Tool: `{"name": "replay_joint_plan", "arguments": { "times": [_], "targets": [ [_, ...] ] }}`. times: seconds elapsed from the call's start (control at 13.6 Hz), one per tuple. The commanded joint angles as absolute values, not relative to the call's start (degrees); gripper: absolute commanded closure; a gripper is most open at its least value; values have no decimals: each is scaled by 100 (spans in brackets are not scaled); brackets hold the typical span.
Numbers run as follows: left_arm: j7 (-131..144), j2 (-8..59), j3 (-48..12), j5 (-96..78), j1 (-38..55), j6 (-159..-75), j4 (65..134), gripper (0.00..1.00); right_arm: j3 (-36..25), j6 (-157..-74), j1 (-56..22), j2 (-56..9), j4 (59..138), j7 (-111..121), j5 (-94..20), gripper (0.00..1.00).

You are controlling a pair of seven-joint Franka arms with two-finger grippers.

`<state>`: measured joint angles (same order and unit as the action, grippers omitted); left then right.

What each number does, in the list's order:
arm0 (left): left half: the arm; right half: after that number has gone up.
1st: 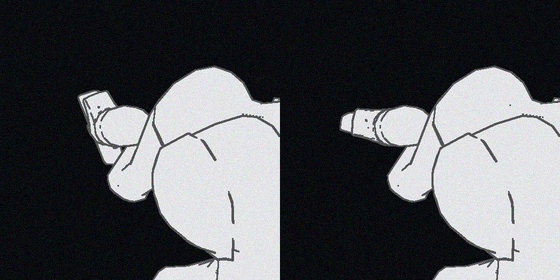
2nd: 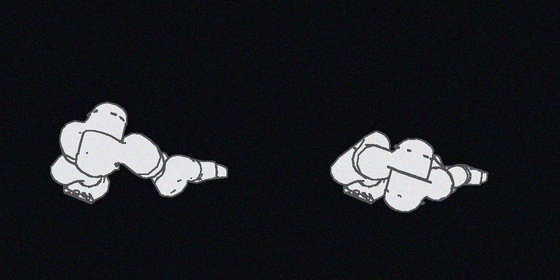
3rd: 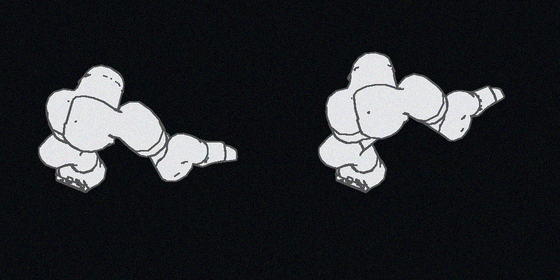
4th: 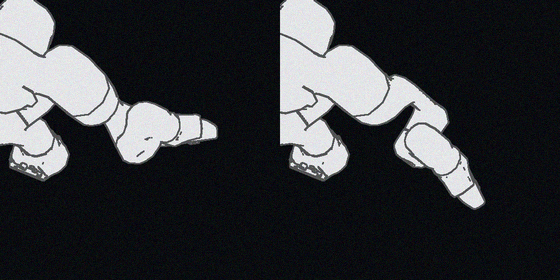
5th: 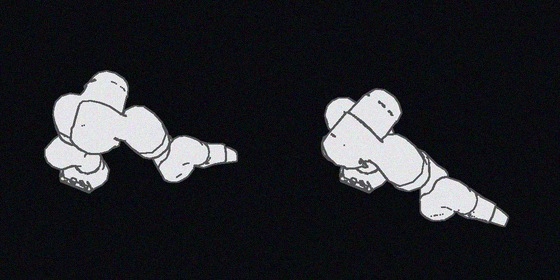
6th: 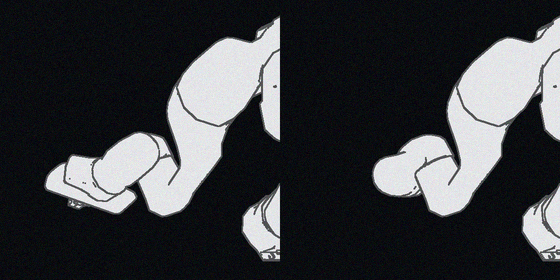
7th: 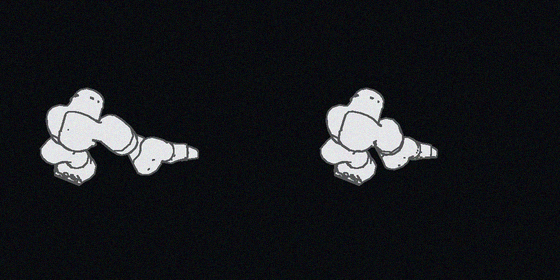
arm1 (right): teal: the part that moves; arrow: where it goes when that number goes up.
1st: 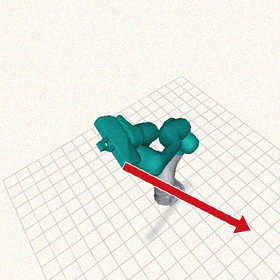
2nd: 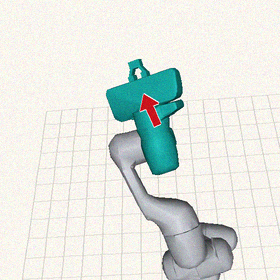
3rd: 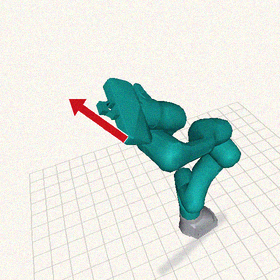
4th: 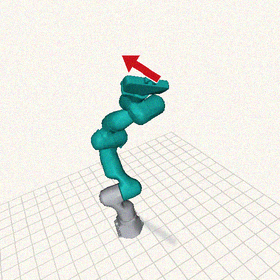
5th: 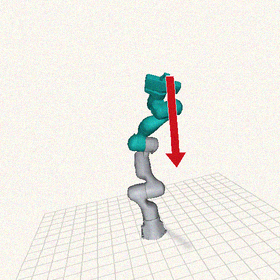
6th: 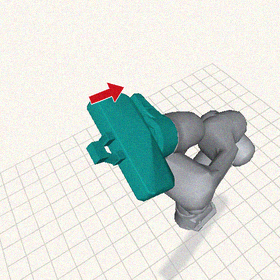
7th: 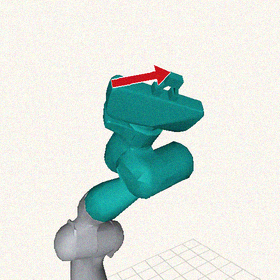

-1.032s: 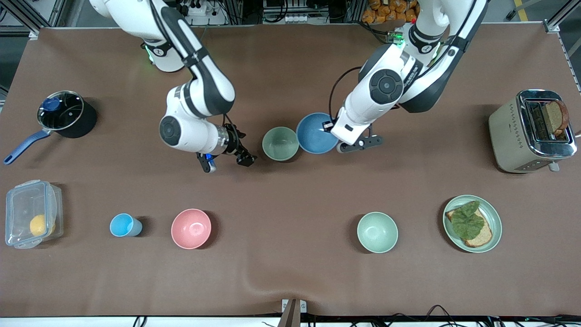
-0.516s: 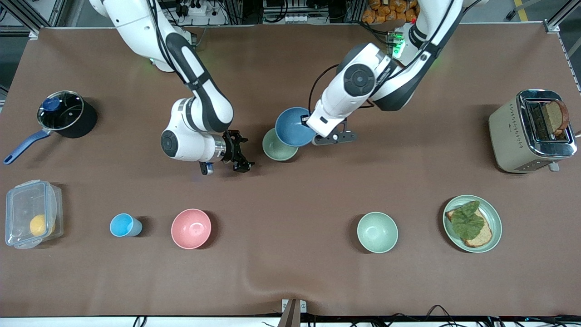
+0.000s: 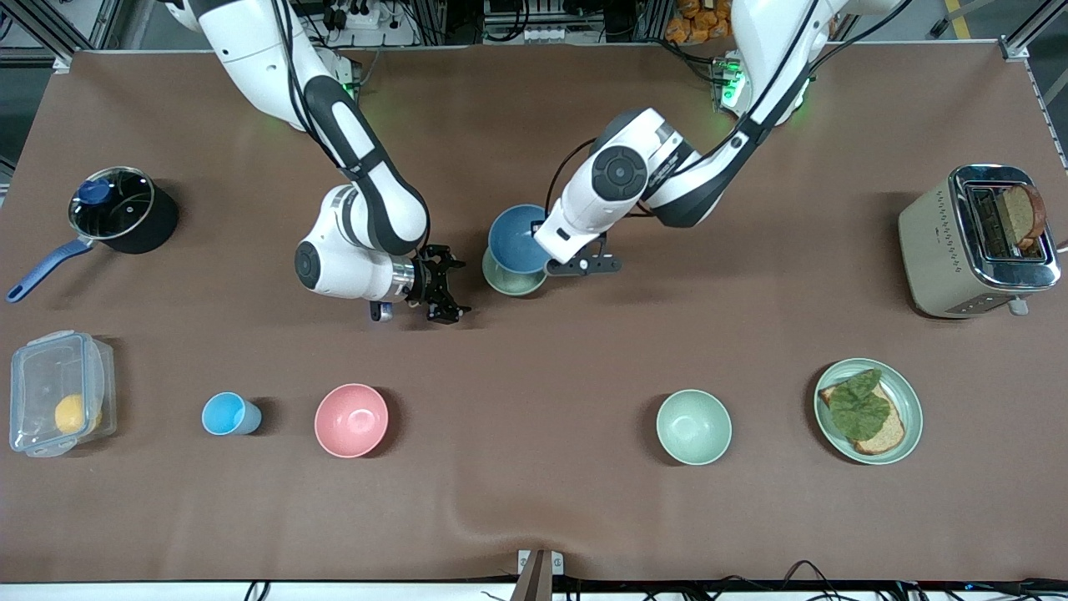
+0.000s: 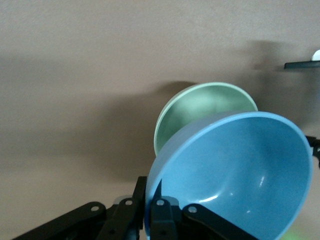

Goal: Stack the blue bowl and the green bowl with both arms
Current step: 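Set down the green bowl with the right gripper while the left gripper follows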

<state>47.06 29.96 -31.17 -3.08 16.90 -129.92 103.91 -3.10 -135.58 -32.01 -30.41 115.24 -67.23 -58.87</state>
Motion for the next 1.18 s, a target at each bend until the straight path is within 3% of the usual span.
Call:
{"name": "replay_joint_plan", "arguments": {
  "times": [0.0, 1.03, 1.11],
  "targets": [
    [4781, 3427, -3103, -71, 1854, -12990, 9985, 100, -290, -13850, -3392, -3085, 11522, -6653, -6309, 0],
    [4781, 4043, -3076, 211, 2057, -13052, 9615, 100, -290, -13887, -3437, -3111, 11575, -6293, -6513, 0],
    [4807, 4086, -3076, 202, 2057, -13052, 9607, 90, -290, -13895, -3437, -3120, 11575, -6293, -6513, 0]
  ]
}}
